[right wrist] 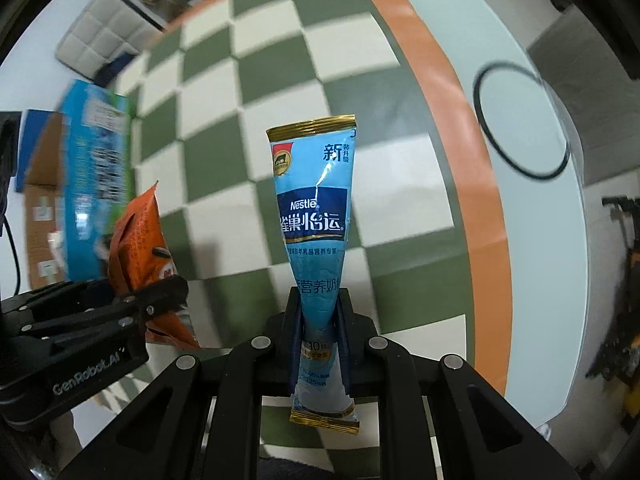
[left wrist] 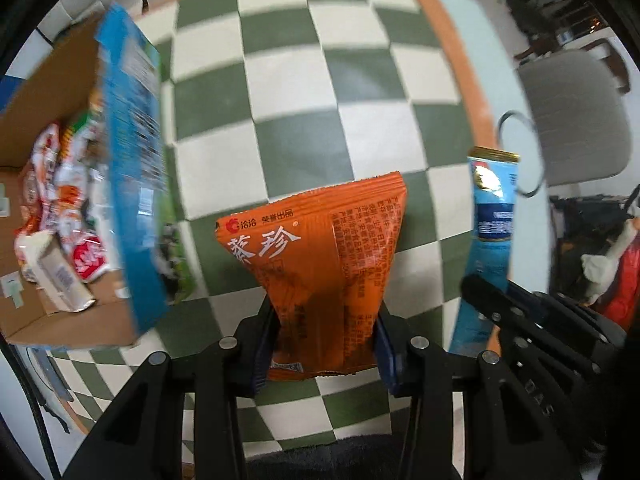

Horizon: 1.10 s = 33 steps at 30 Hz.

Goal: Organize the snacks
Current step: 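Carry the orange packet and blue tube into the box and open both grippers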

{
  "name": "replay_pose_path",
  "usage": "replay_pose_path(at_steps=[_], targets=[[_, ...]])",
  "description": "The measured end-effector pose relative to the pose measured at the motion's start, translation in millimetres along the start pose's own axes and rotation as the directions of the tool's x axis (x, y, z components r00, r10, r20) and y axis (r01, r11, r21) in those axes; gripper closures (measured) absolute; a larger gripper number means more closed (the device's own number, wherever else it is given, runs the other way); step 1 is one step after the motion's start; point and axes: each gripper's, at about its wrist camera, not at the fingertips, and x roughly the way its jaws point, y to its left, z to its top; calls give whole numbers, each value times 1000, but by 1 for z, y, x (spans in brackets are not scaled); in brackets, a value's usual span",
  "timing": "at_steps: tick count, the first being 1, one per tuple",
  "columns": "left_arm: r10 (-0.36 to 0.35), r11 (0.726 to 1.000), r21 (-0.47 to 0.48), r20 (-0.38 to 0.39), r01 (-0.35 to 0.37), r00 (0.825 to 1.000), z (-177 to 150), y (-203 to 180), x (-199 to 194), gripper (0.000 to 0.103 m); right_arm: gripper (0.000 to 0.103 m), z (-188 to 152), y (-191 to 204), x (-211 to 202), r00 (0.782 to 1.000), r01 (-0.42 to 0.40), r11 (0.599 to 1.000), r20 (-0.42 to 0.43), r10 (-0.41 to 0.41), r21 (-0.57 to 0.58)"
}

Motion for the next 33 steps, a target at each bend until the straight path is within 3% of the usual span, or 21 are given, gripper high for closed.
replay_pose_path(at_steps=[7,13,18,25,33], targets=[[-24,999,-24,116,27,993,-3,40,-79,63,87,13,50,-58,991,-115,989,61,121,-90],[3,996,-85,172,12,985,19,93,-122,63,87,29,130,-95,972,-198,958,87,219,-208],[46,989,-148,195,-17,980,20,152,-146,63,87,42,197,-100,962,-225,932,87,259,-284],[146,966,-233,150,-108,978,25,240,-143,63,87,63,270,-73,971,-212,922,41,237,-325],[200,940,-286,21,-186,980,21,316,-101,63,87,80,298,-12,989,-143,948,7,151,-284]])
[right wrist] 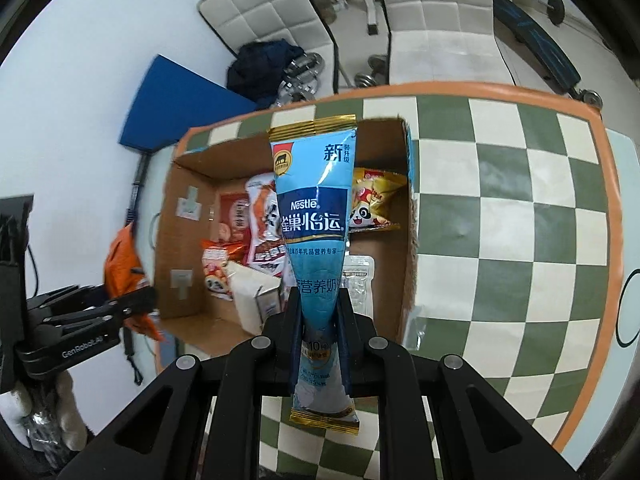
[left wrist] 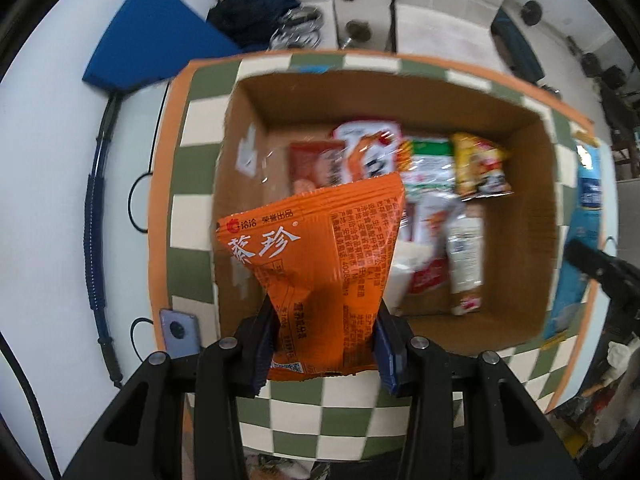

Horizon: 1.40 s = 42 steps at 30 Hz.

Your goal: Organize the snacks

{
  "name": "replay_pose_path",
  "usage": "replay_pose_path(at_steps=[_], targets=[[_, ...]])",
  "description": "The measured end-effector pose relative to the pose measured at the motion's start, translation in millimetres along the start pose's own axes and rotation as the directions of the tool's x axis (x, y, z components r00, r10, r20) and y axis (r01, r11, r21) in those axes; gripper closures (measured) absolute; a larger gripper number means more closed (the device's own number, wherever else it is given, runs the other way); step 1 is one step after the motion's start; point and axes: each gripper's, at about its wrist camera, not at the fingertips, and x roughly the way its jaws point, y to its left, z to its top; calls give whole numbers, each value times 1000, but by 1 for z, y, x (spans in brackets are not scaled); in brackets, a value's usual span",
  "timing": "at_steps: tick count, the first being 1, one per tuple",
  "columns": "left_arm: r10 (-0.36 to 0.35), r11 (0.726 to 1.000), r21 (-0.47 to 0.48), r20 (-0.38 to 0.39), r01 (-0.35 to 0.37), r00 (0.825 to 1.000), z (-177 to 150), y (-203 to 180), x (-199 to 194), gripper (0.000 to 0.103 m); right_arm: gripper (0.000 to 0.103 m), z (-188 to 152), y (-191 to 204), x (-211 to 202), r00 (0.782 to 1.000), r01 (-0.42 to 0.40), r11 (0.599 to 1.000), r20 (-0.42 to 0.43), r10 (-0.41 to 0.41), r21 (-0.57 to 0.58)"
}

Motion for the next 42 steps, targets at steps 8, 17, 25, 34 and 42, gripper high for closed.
replay_pose_path(at_steps=[8,17,25,34,42], targets=[[-5,1000,7,-114,6,993,6,14,52,63,87,0,3,41,998,52,999,-36,-51,15],[-17,1000,19,-195,21,981,3,16,80,62,86,-2,-6,63,994,88,995,-62,-85,47],[-56,998,-10,-202,55,978,0,20,84,54,32,-3,-11,74,988,110,991,-112,-102,71],[-58,998,-17,-129,56,990,-8,18,69,38,14,-8,3,66,989,120,992,-95,-116,38],[-40,999,-26,-28,39,999,-15,8,47,15,9,-16,7,58,987,145,989,-73,-142,26]])
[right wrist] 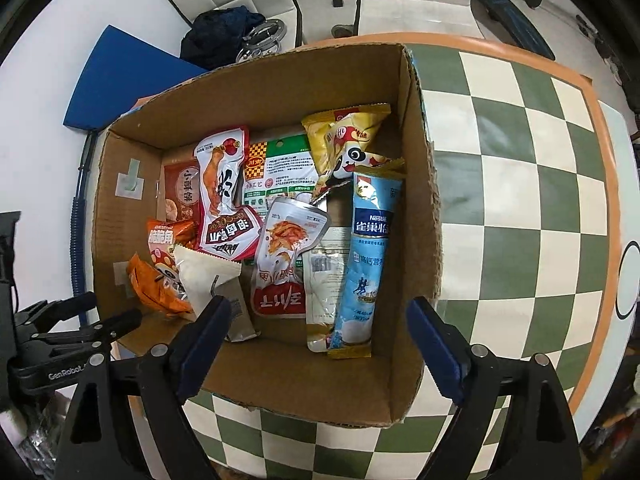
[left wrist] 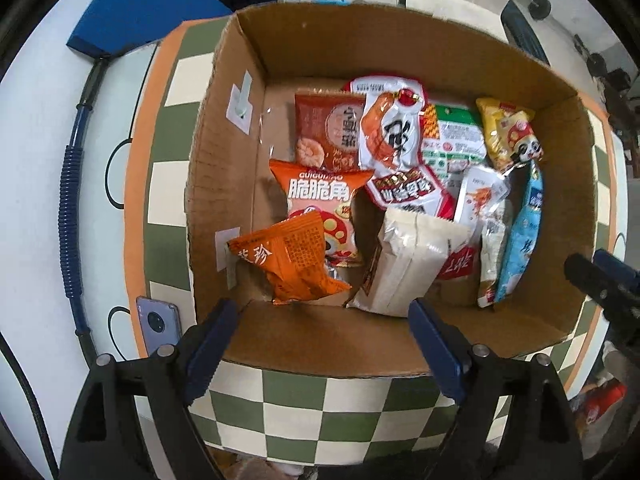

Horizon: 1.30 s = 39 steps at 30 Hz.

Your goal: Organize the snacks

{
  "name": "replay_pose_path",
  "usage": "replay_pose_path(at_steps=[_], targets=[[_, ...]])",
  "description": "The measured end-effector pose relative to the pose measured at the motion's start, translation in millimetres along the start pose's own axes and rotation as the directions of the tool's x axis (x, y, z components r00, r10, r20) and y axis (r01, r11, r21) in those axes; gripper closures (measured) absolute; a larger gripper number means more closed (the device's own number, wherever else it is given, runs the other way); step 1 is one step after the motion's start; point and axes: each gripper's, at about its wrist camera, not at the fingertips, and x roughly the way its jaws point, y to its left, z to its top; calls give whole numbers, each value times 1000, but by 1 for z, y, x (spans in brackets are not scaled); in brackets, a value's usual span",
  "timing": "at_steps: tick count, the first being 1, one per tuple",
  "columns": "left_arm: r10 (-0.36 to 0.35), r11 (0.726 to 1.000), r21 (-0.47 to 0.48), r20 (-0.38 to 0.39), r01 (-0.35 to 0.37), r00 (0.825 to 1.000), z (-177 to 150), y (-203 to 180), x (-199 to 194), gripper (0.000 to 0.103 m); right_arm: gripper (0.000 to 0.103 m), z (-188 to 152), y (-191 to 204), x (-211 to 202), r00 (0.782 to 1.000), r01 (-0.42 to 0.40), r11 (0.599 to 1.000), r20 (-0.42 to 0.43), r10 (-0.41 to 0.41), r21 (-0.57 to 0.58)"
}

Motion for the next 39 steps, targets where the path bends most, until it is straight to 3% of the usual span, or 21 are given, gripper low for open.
replay_pose_path(at_steps=[9,18,24,32,39], targets=[[-46,998,-38,42,47,998,-2,-6,-11,15,6,-13,-3,-4,1000,26,1000,5,-26,-8],[-50,998,-36,80,53,996,-6,-16,-22,15,6,-22,-9,-9,1000,29,1000,12,-29,-1],[-41,999,-24,147,45,988,-18,-24,-44,15,6,-28,-13,-26,999,18,1000,43,-18,1],[-45,999,3,302,46,952,-58,-40,-104,15,6,-59,-12,-86,986,7,1000,164,-3,-20],[-67,998,14,424,67,903,-102,-46,-160,15,6,-102,-6,-148,961,-1,998,276,19,-64]])
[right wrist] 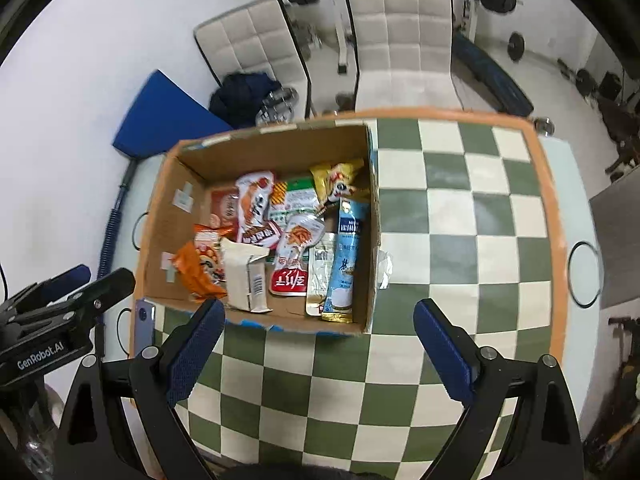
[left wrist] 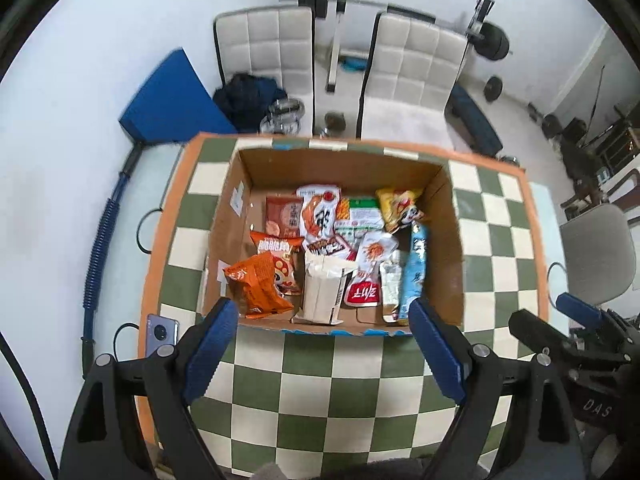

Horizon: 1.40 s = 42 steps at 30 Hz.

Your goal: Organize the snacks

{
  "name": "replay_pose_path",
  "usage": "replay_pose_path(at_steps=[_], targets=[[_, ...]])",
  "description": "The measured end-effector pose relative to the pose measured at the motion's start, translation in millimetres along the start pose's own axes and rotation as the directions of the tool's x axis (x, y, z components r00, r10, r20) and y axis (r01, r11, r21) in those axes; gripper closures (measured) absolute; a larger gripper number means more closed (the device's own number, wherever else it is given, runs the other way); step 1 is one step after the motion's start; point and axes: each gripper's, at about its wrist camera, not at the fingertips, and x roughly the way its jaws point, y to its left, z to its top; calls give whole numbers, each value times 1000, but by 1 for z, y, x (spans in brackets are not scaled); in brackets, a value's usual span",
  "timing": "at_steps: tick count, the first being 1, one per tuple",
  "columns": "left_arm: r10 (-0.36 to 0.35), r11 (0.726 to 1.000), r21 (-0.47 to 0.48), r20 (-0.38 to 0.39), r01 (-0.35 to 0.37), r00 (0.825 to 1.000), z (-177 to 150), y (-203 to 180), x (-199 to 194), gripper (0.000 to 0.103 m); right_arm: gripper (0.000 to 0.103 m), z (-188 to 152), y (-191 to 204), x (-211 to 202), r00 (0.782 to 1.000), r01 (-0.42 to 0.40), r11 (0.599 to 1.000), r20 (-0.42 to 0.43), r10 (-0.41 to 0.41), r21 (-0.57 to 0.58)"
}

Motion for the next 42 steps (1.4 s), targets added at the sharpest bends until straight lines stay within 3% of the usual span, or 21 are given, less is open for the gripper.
replay_pose_path(at_steps=[11,19,26,29,32,42], targets=[[4,1000,5,127,-5,992,-38,-6,-83,15,6,-46,16,-109,987,5,999,159,2,-39],[10,1000,26,191,-16,981,-56,-9,-123,15,6,-72,29,-159,970,25,997,244,-7,-69],[21,999,20,238,-26,971,-62,-12,-129,15,1,-80,28,-171,958,48,997,287,-30,-57],[37,999,13,267,-42,963,-64,-12,-131,2,0,-81,24,-170,950,66,997,309,-50,-40],[51,999,3,297,-54,953,-65,-12,-132,2,0,-82,22,-167,946,80,996,318,-65,-32],[82,996,-8,308,-84,948,-62,-10,-117,1,0,-79,17,-149,934,126,992,338,-116,-8]])
